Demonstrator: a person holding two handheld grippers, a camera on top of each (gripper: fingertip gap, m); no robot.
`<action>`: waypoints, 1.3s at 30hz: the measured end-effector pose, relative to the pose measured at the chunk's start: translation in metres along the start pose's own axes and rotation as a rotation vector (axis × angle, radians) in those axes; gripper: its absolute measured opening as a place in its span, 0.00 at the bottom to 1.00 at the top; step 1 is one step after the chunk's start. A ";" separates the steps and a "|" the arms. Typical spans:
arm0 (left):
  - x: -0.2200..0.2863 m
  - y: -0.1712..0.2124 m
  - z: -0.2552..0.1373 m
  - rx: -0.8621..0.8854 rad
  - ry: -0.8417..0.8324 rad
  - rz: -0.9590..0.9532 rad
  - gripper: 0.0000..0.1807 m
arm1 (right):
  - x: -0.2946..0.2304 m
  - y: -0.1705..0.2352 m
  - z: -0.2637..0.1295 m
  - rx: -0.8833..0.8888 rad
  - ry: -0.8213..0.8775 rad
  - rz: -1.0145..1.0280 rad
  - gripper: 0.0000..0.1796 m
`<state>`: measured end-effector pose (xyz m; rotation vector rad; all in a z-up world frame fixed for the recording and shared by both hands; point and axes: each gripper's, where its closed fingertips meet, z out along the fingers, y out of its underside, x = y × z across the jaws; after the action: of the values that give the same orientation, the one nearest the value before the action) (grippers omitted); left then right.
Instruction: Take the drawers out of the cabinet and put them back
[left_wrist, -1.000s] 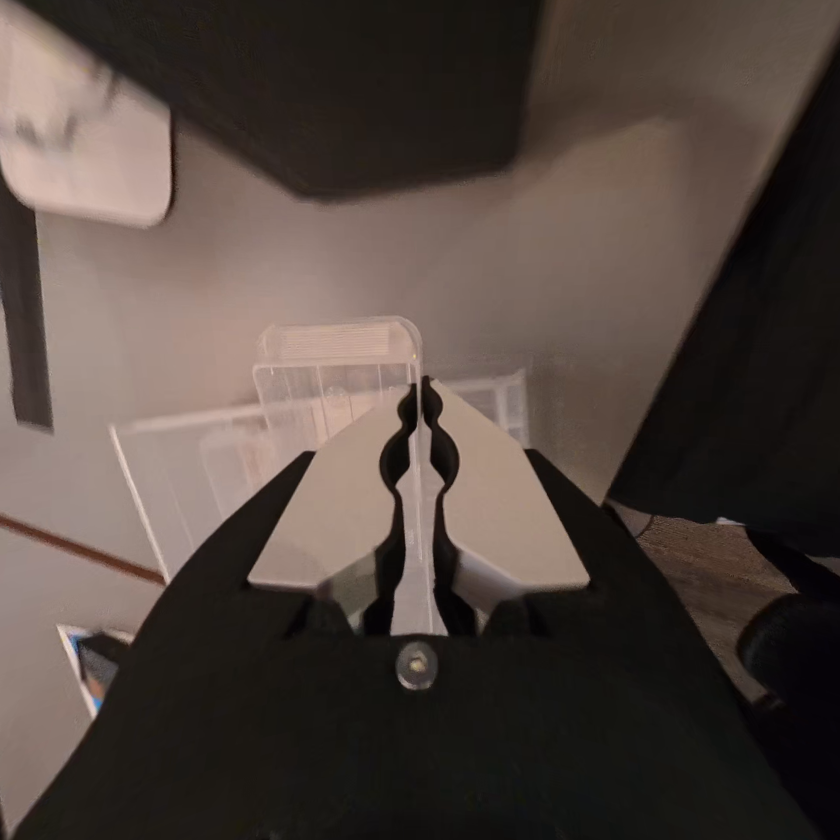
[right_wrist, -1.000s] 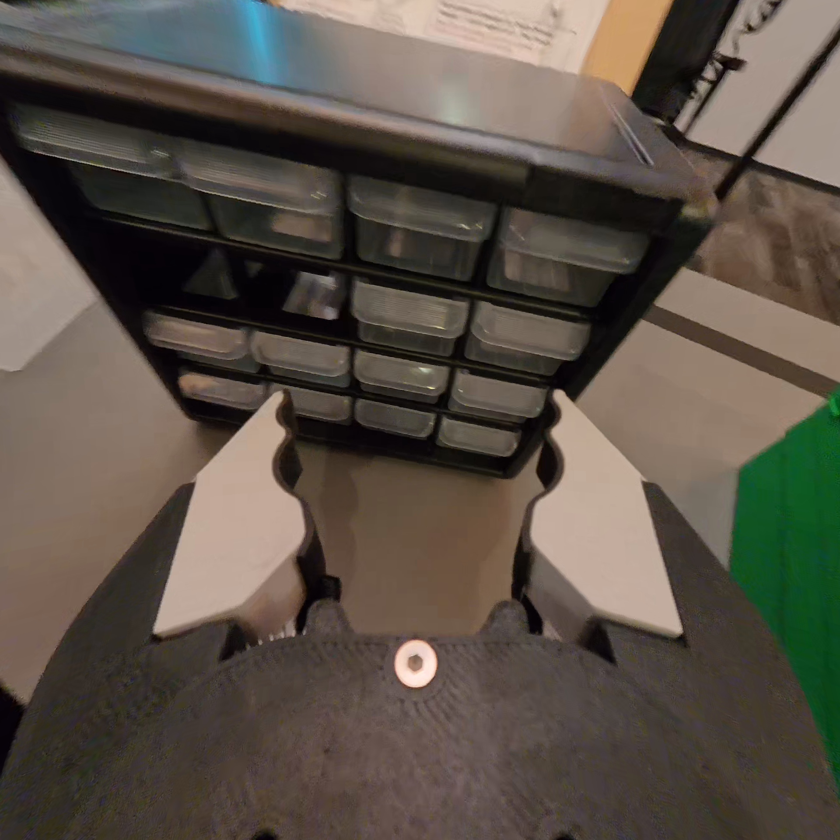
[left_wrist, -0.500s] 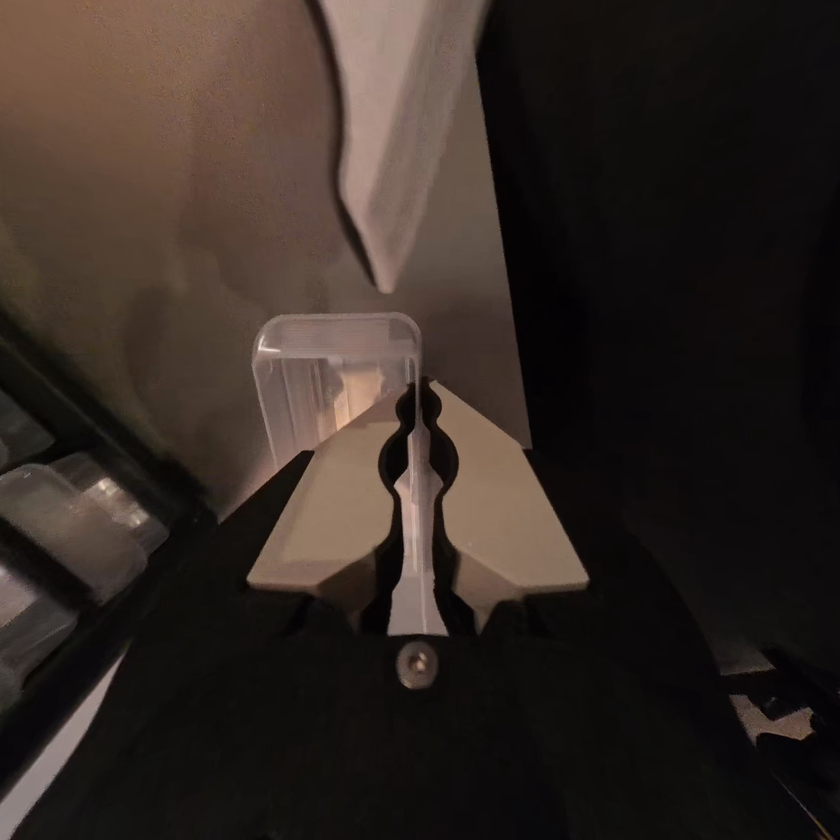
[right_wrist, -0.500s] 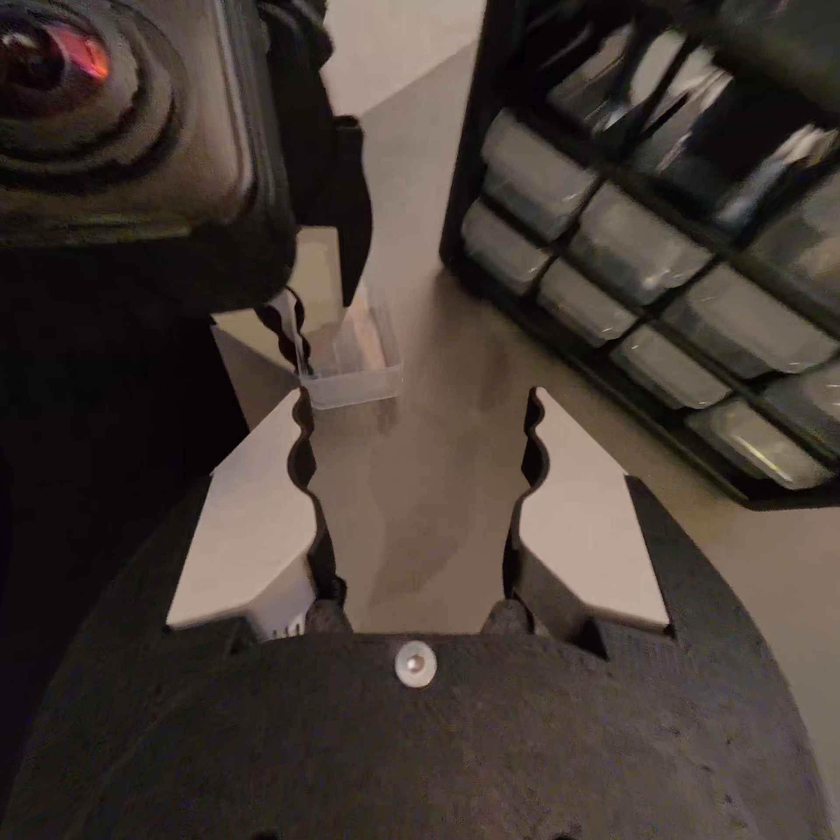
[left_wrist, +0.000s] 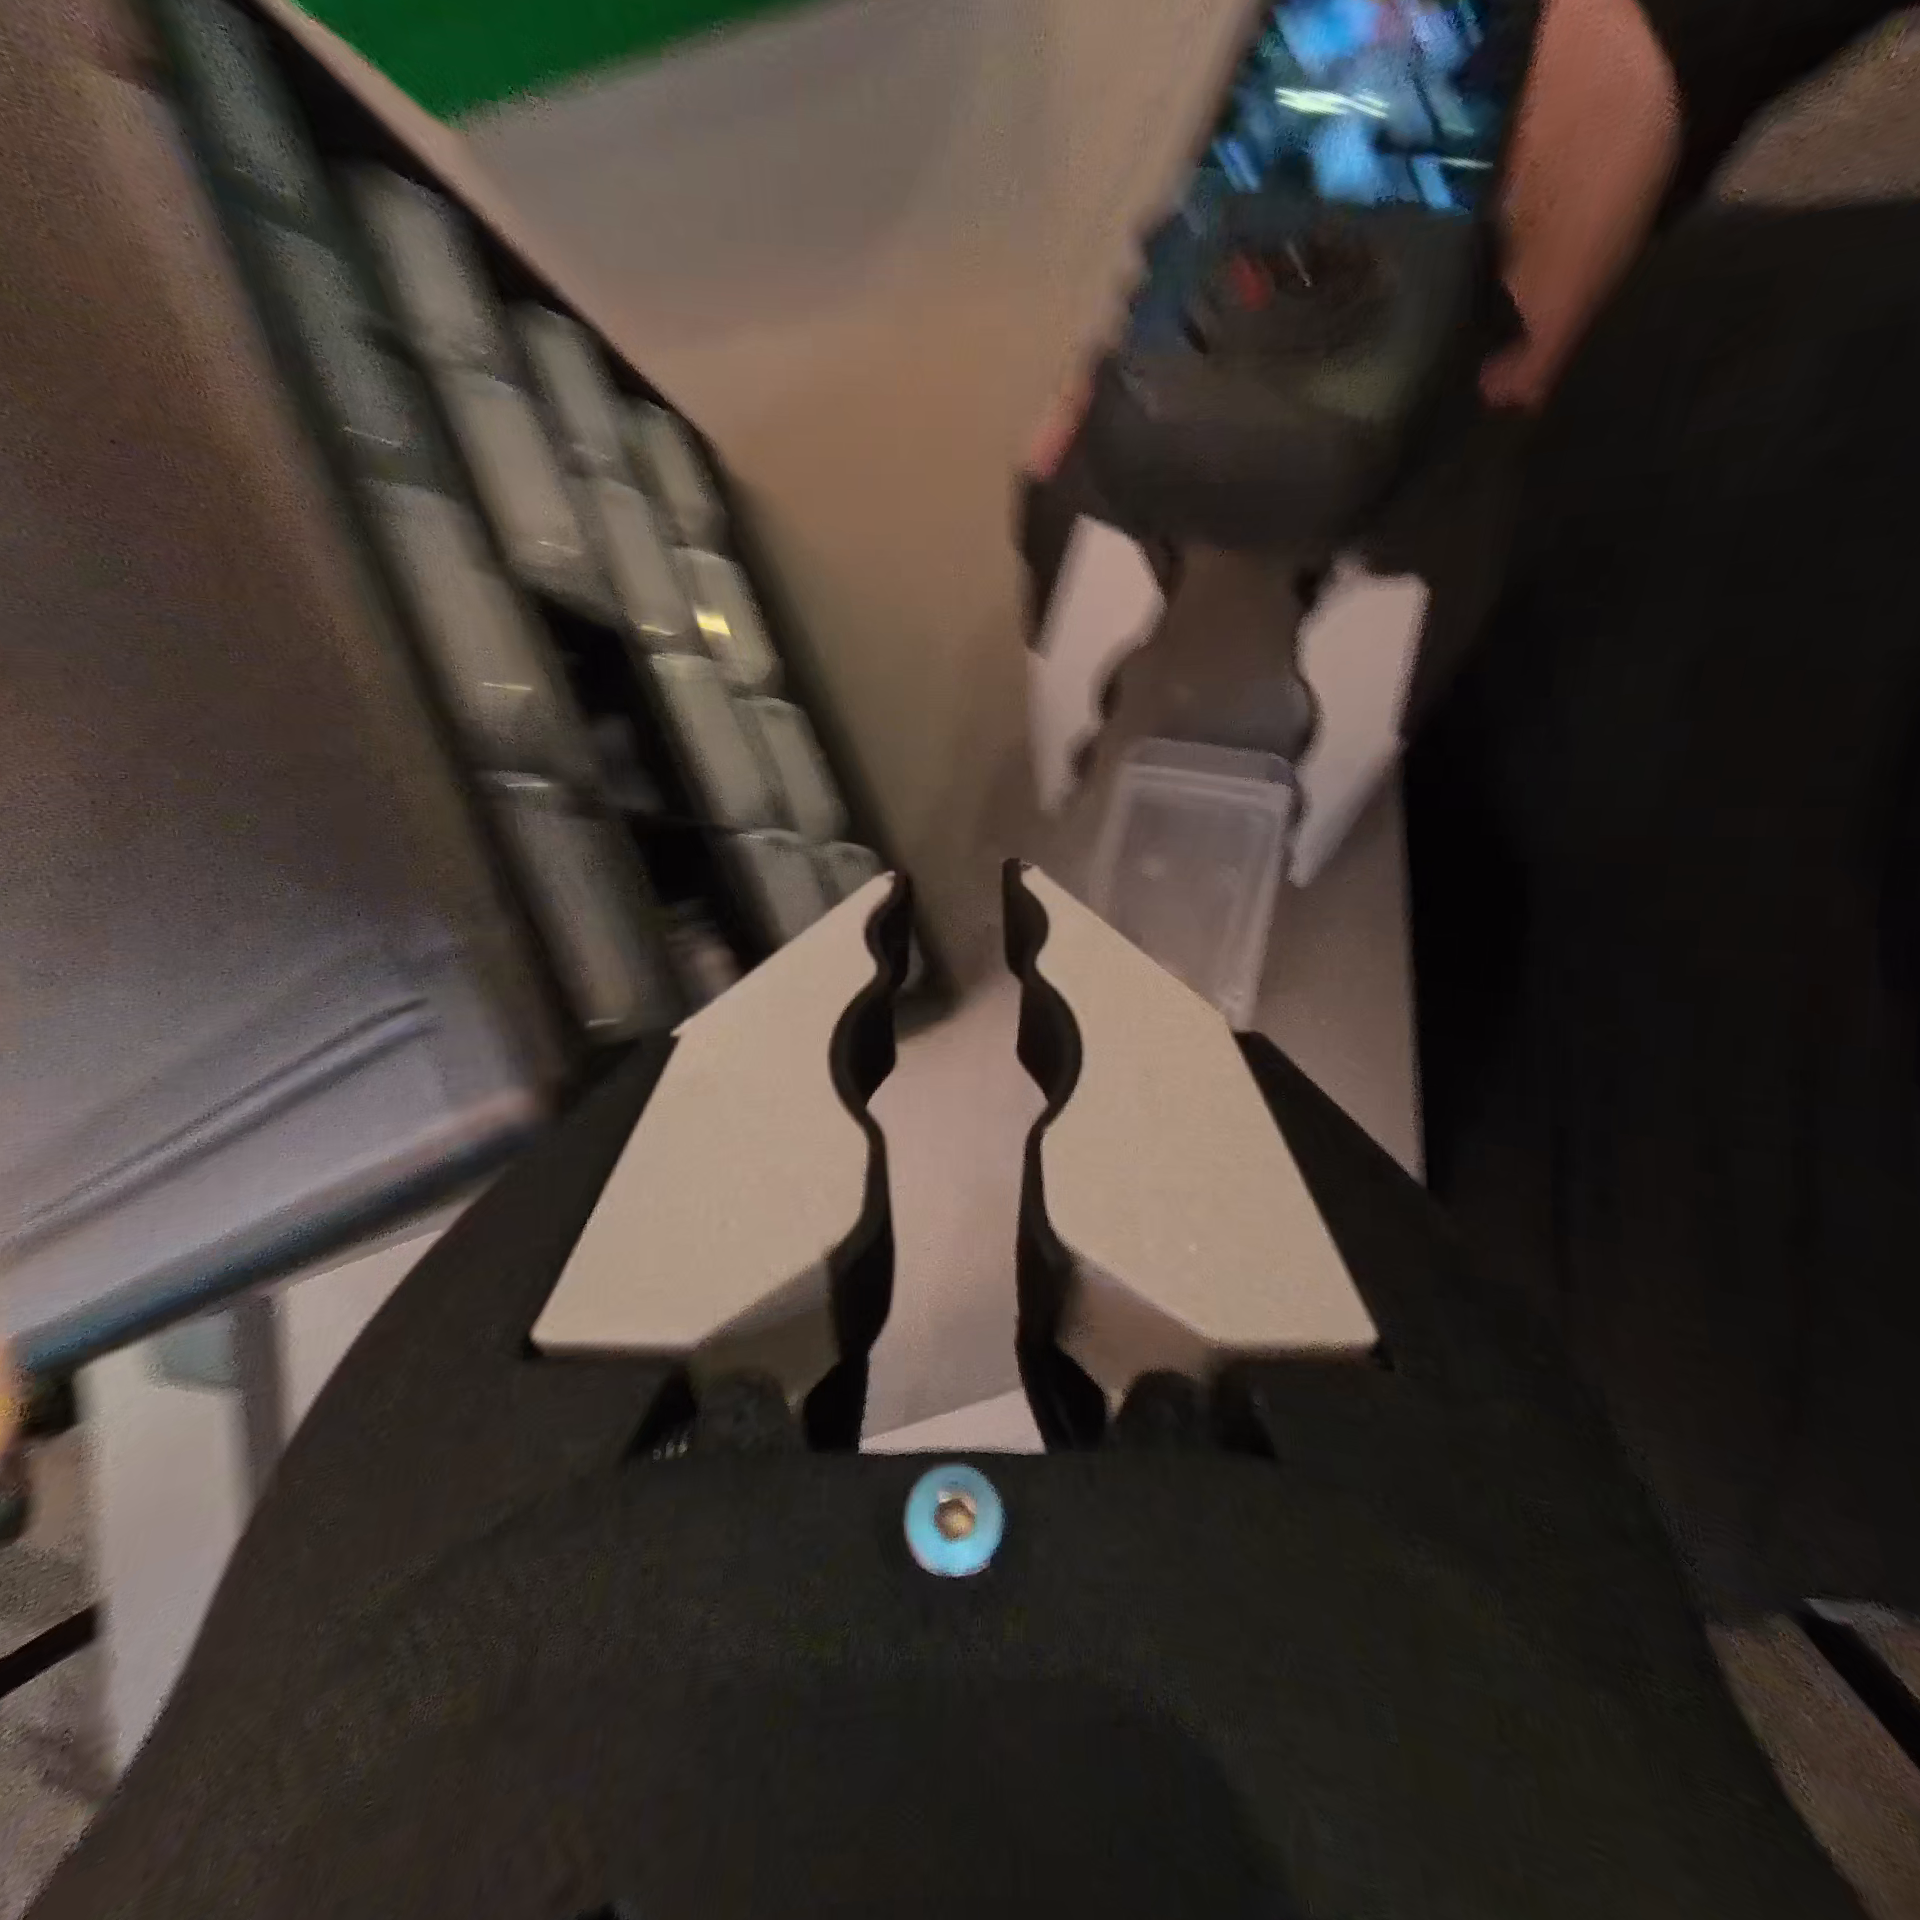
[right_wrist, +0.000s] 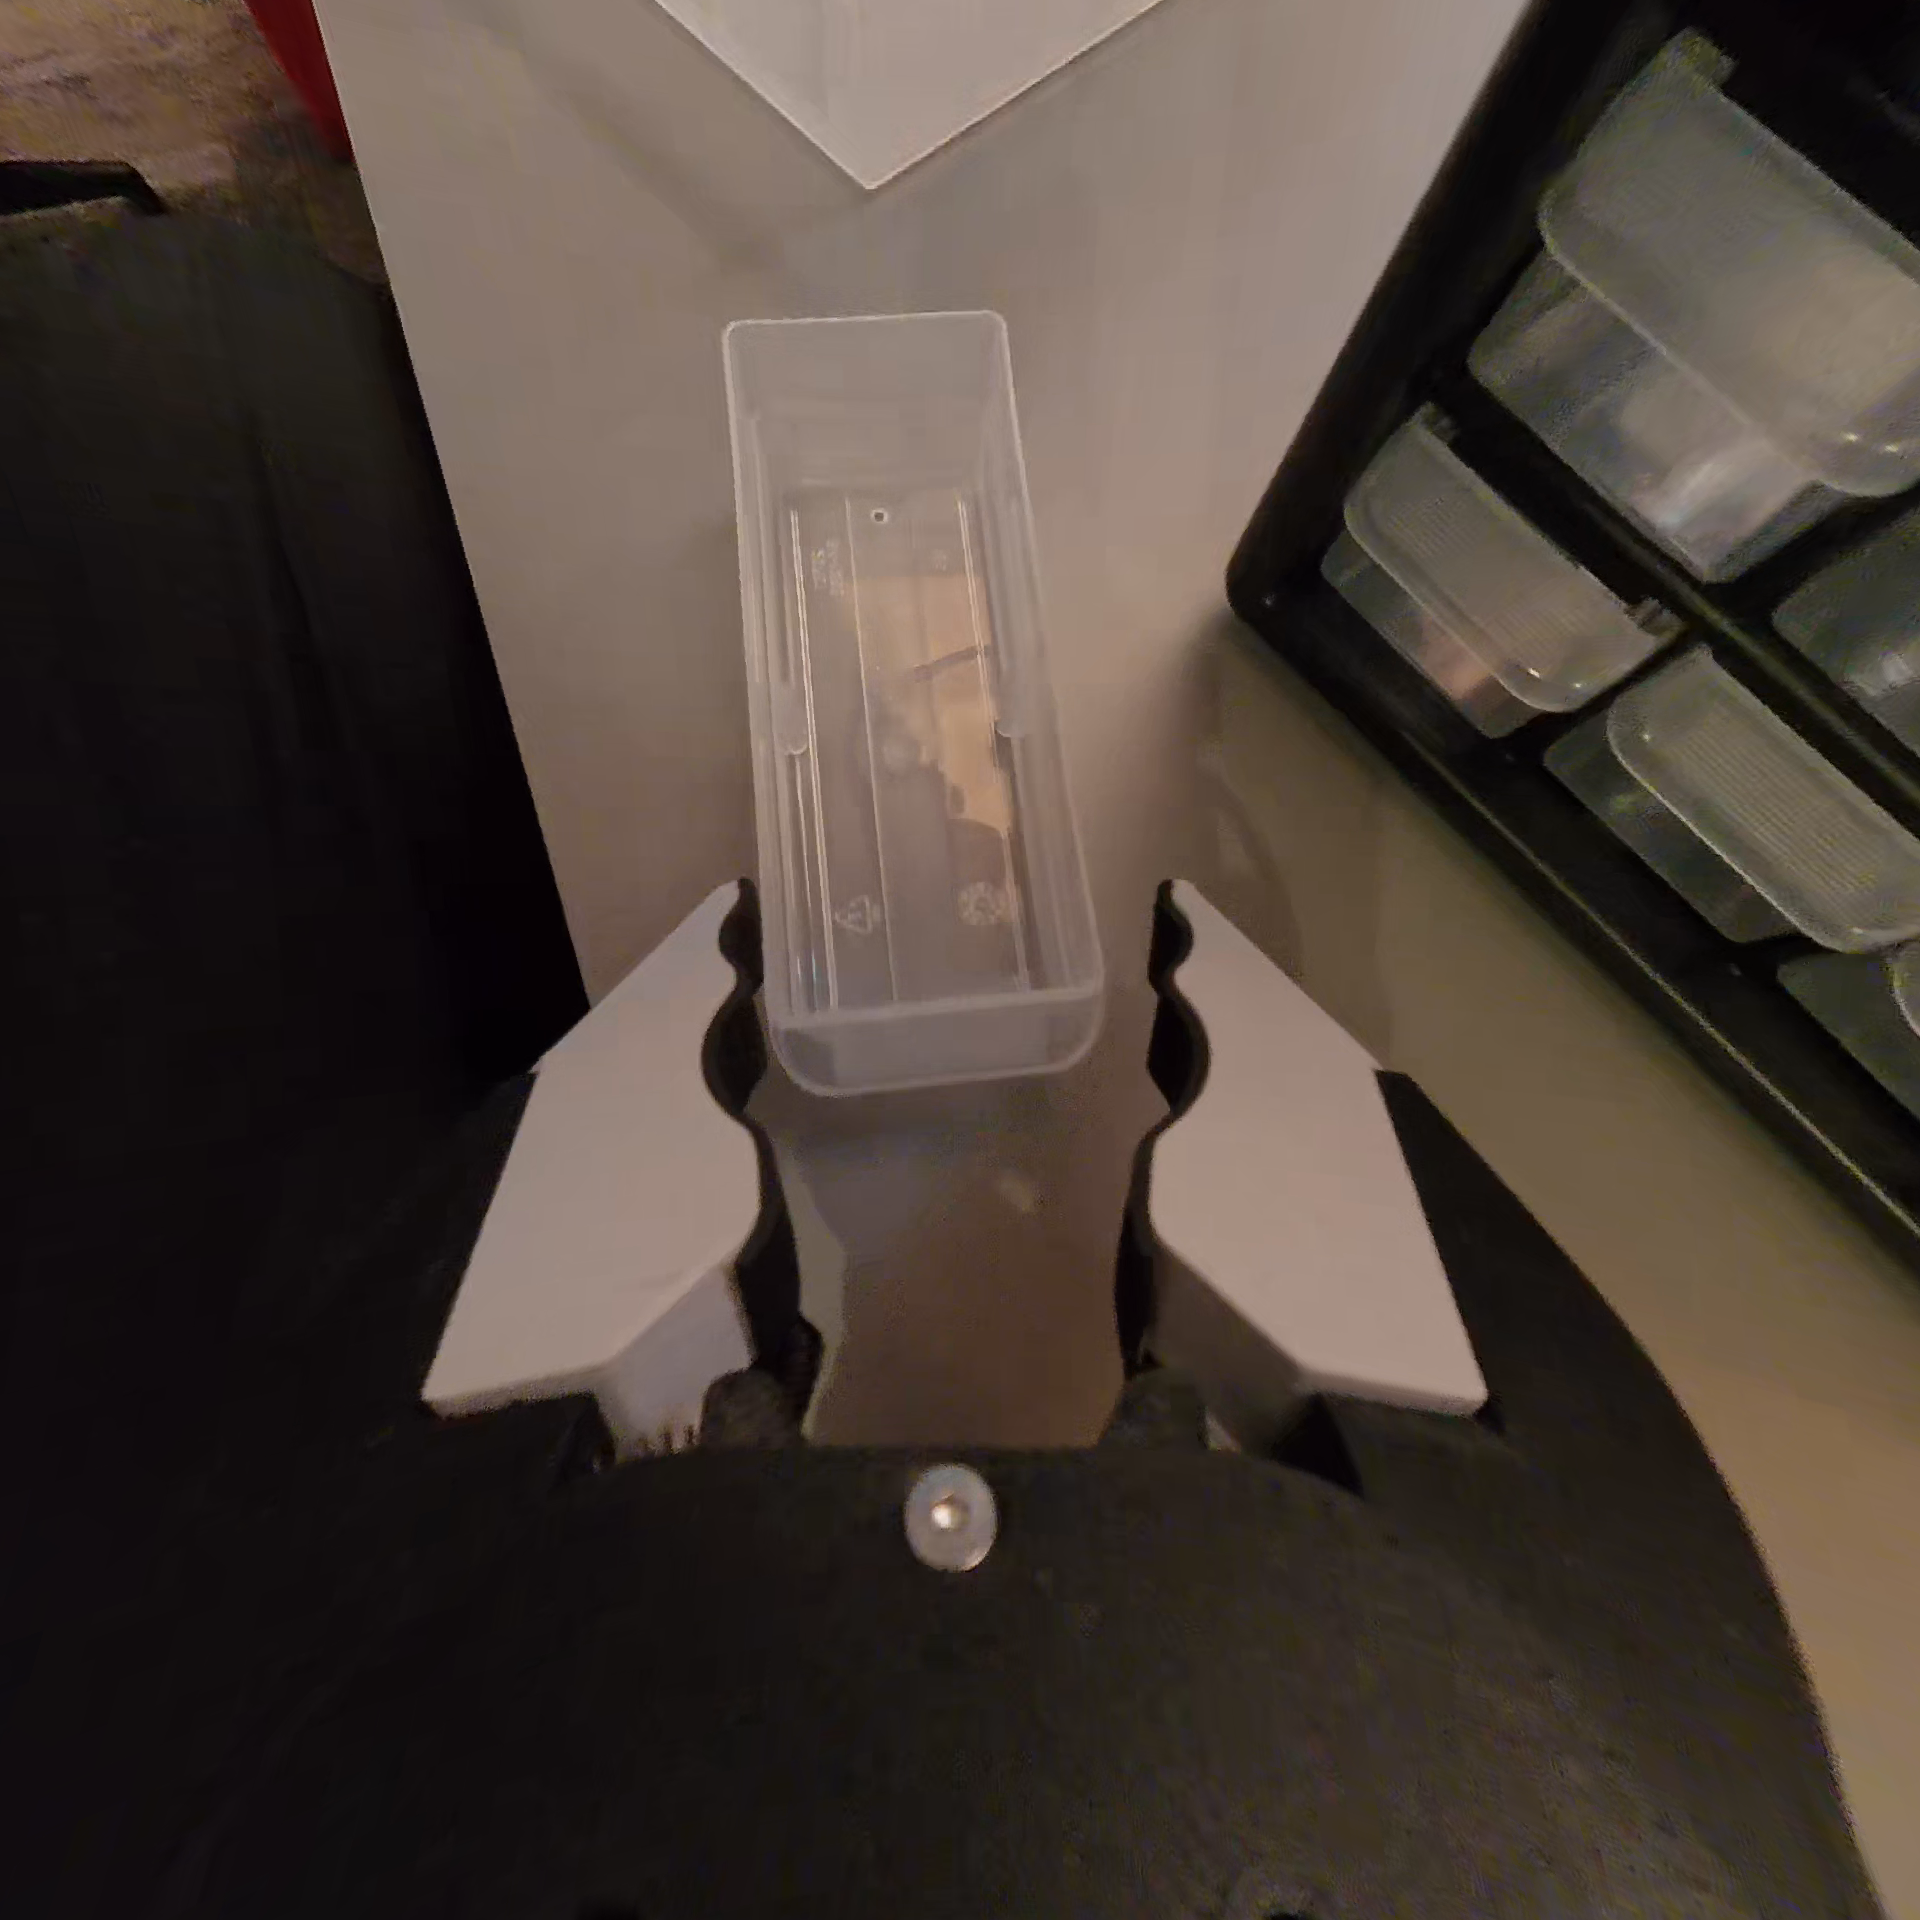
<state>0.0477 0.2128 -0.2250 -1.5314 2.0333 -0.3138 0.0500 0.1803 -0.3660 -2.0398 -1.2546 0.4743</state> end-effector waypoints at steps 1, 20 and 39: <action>-0.017 -0.007 -0.012 0.029 -0.070 -0.006 0.09 | -0.001 0.000 0.003 -0.009 -0.001 -0.006 0.39; -0.172 -0.006 -0.002 0.249 -0.202 -0.425 0.08 | 0.029 -0.010 -0.060 -0.035 0.133 0.124 0.36; -0.166 -0.012 0.004 0.248 -0.113 -0.425 0.01 | 0.089 -0.005 -0.132 -0.095 0.372 0.452 0.36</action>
<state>0.0901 0.3646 -0.1728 -1.7645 1.5058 -0.6038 0.1705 0.2123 -0.2663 -2.3631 -0.6058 0.2202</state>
